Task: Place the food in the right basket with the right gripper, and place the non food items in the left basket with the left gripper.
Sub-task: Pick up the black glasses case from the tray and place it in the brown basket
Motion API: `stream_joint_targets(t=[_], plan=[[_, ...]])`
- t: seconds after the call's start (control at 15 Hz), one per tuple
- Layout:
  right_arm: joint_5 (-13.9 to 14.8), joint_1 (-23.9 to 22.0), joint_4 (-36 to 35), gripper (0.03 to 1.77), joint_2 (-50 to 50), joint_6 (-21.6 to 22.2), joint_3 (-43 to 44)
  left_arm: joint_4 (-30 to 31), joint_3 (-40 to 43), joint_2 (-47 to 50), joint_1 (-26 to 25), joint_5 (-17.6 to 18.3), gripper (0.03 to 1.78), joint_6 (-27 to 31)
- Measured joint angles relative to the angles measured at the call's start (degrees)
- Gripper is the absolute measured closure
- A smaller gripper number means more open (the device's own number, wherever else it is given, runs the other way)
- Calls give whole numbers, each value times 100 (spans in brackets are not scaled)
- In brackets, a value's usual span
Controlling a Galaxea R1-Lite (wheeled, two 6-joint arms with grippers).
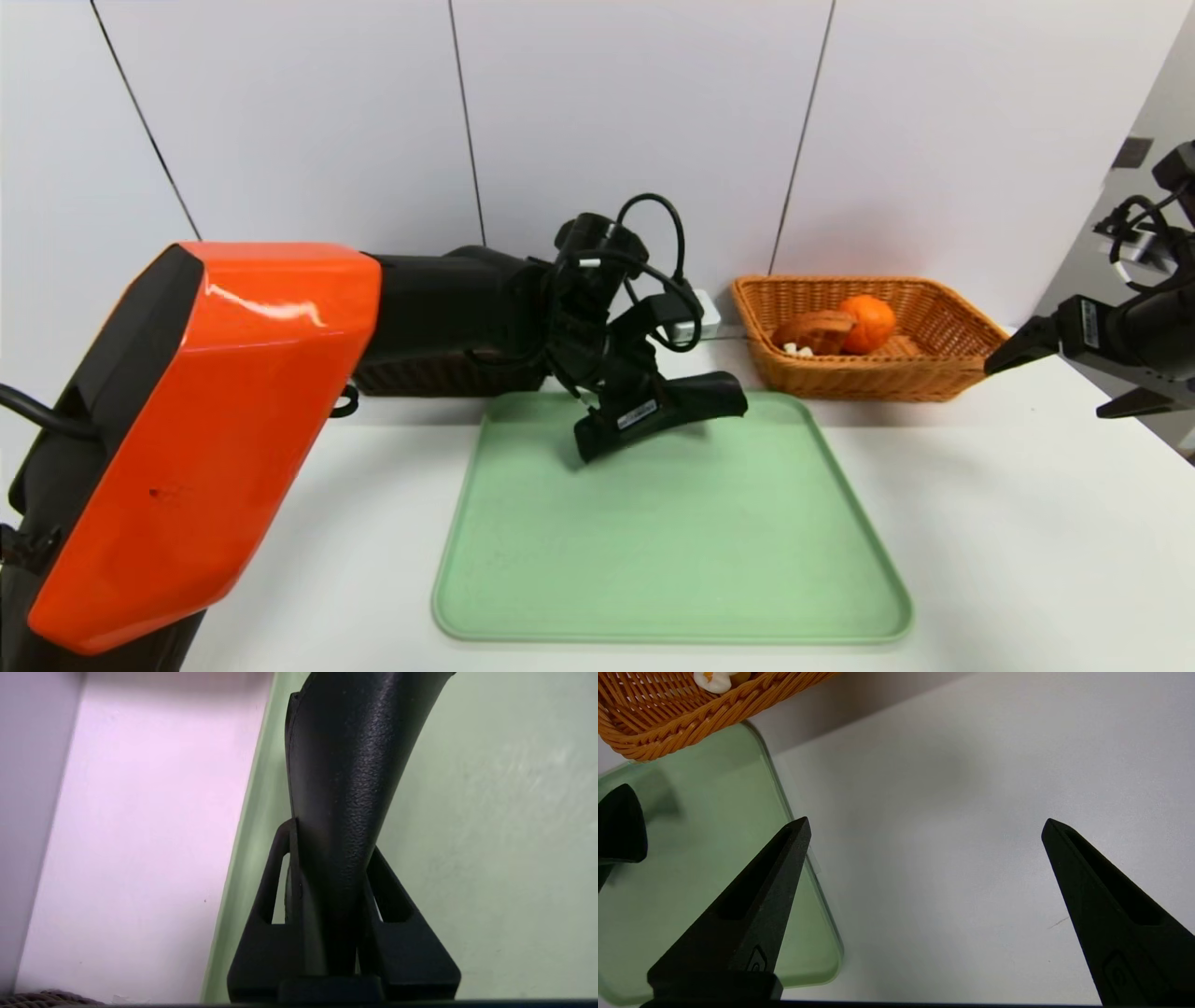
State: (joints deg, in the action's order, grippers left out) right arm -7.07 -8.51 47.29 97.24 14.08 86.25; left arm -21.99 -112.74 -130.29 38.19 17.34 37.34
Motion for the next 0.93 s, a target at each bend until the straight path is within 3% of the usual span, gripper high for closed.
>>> stream_joint_targets(t=[0.2, 0.47, 0.73, 0.93], plan=[[33, -2, 0, 9, 13, -2, -11, 588, -27, 300, 133, -279, 149, -975], [44, -4, 0, 9, 44, -6, -17, 933, -52, 905, 107, -1095, 151, -2356], [55, 2, -10, 9, 83, -11, 9, 850, -57, 1637, -527, -2199, 151, -3558], [63, 0, -10, 9, 149, -9, 16, 325, -38, 2094, -1126, -2377, 153, -4092]])
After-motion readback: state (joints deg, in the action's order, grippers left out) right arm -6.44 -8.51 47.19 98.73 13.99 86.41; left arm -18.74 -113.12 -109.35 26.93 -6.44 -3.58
